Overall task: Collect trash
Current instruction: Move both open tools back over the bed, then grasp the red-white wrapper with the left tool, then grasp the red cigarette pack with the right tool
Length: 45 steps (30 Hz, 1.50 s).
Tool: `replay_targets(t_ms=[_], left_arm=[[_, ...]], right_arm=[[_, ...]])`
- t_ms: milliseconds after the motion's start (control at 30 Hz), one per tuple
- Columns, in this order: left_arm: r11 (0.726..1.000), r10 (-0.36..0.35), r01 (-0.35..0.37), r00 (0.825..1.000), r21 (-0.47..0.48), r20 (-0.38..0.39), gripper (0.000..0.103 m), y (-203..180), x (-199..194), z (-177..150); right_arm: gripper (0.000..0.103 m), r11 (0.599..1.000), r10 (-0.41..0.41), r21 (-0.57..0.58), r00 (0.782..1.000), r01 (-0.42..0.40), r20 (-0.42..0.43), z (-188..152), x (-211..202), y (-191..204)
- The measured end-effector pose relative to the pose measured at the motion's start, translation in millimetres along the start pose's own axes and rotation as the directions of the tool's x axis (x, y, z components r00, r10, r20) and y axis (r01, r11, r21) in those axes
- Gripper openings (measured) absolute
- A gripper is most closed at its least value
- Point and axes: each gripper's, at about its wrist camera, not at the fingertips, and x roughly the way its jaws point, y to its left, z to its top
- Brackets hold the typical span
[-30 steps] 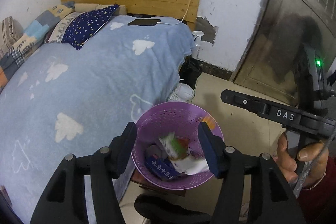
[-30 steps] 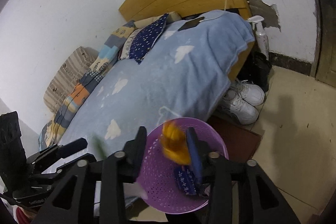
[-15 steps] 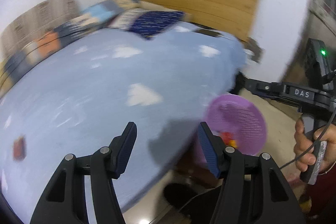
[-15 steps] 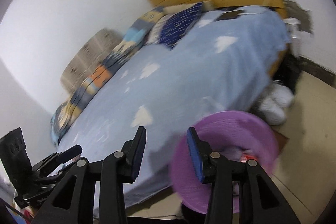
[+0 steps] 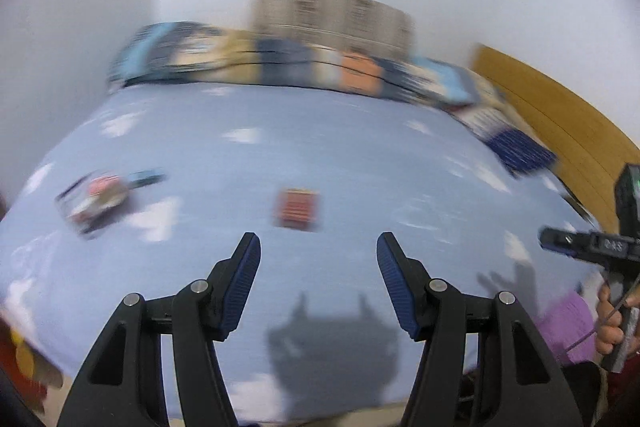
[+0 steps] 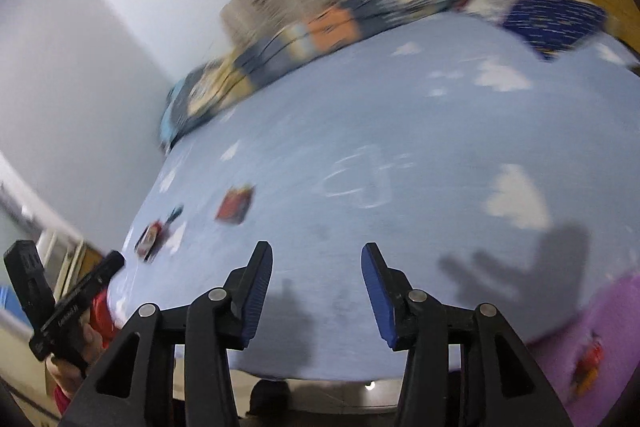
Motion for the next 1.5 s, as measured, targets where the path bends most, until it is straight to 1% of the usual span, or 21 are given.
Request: replay_targets(t_ms=[133,267,333,400,500,567,633,667,733,767,800,833,900,933,967,1000,1033,1133,1267,1333,1500], left_arm=[[0.984,0.165,-0.164,0.986,-0.062,0.006,0.060,83.1,10.0,-2.8],[0.934,0.356,-0.356,0.934,0.022,0.017,0.060,154.0,28.4,-5.8],[0.912,0.407,-0.407,0.913,0.059,0.017,0.060,183.0,37.9,-7.1],[0.910,0.408,-0.406,0.913,0.082,0.000,0.060,209.8,55.8,-2.8],[0.911,0.402,-0.397,0.915,0.112,-0.027,0.060,230.9,83.6,5.3],[0.889,0.442,-0.433,0.896,0.145,-0.036,0.060,237.8,103.1,10.7],[0.885,0.442,-0.426,0.895,0.190,-0.051,0.060,233.9,122.3,10.6],[0.854,0.485,-0.459,0.873,0.246,-0.054,0.060,228.1,137.4,11.1],[0.814,0.525,-0.485,0.850,0.318,-0.047,0.060,219.6,155.8,8.4],[0.783,0.562,-0.516,0.826,0.346,-0.040,0.060,217.4,168.3,8.8],[0.774,0.578,-0.530,0.815,0.347,-0.042,0.060,218.1,174.9,10.8],[0.776,0.581,-0.536,0.812,0.332,-0.048,0.060,222.0,179.6,13.9],[0.793,0.581,-0.545,0.811,0.272,-0.067,0.060,236.8,184.6,21.9],[0.802,0.574,-0.544,0.816,0.246,-0.071,0.049,243.9,185.8,25.9],[0.815,0.566,-0.541,0.820,0.210,-0.083,0.030,252.4,186.0,30.2],[0.826,0.555,-0.532,0.826,0.186,-0.101,0.020,258.8,186.7,32.4],[0.837,0.543,-0.524,0.831,0.159,-0.119,0.015,264.7,191.6,35.4],[0.853,0.519,-0.504,0.847,0.134,-0.118,0.013,270.6,189.6,39.9],[0.882,0.469,-0.461,0.879,0.097,-0.091,0.006,273.9,179.9,44.8],[0.899,0.438,-0.434,0.895,0.062,-0.079,0.001,275.6,170.4,46.6],[0.930,0.367,-0.367,0.930,-0.011,-0.017,0.000,268.4,140.4,52.1]], right_arm=[[0.050,0.996,0.066,-0.054,0.989,-0.074,-0.134,5.7,72.2,55.7],[0.050,0.991,0.113,-0.048,0.970,-0.126,-0.216,2.7,132.3,91.0],[0.050,0.989,0.130,-0.038,0.963,-0.143,-0.238,1.8,155.7,101.4],[0.050,0.988,0.139,-0.023,0.957,-0.150,-0.255,2.6,180.5,110.2],[0.050,0.989,0.142,-0.005,0.952,-0.149,-0.273,4.1,208.5,115.8],[0.050,0.990,0.134,0.002,0.949,-0.139,-0.284,6.6,225.5,117.9],[0.050,0.992,0.123,0.002,0.949,-0.128,-0.292,9.4,238.0,119.9],[0.050,0.992,0.119,0.004,0.948,-0.123,-0.295,11.8,244.7,121.5],[0.050,0.993,0.115,0.009,0.947,-0.118,-0.300,14.1,254.9,122.1],[0.050,0.993,0.112,0.007,0.947,-0.115,-0.301,15.0,256.9,121.5],[0.050,0.994,0.106,0.003,0.947,-0.111,-0.302,15.7,259.7,121.7],[0.050,0.994,0.102,-0.001,0.947,-0.107,-0.304,16.7,263.2,122.1],[0.050,0.995,0.098,-0.004,0.945,-0.105,-0.311,17.8,269.3,122.1],[0.050,0.994,0.098,-0.003,0.944,-0.105,-0.314,18.3,272.5,121.6],[0.050,0.994,0.100,-0.004,0.943,-0.106,-0.317,18.5,275.2,121.6],[0.050,0.994,0.099,-0.005,0.943,-0.106,-0.319,18.8,277.4,121.5],[0.050,0.994,0.098,-0.006,0.942,-0.105,-0.320,19.6,280.8,121.1],[0.050,0.994,0.104,0.006,0.940,-0.107,-0.326,22.0,289.2,119.0],[0.050,0.992,0.125,0.030,0.940,-0.122,-0.316,28.7,302.5,120.6],[0.054,0.992,0.124,0.030,0.943,-0.120,-0.308,31.6,308.0,122.6],[0.054,0.992,0.121,0.054,0.949,-0.109,-0.292,38.9,329.1,123.6]])
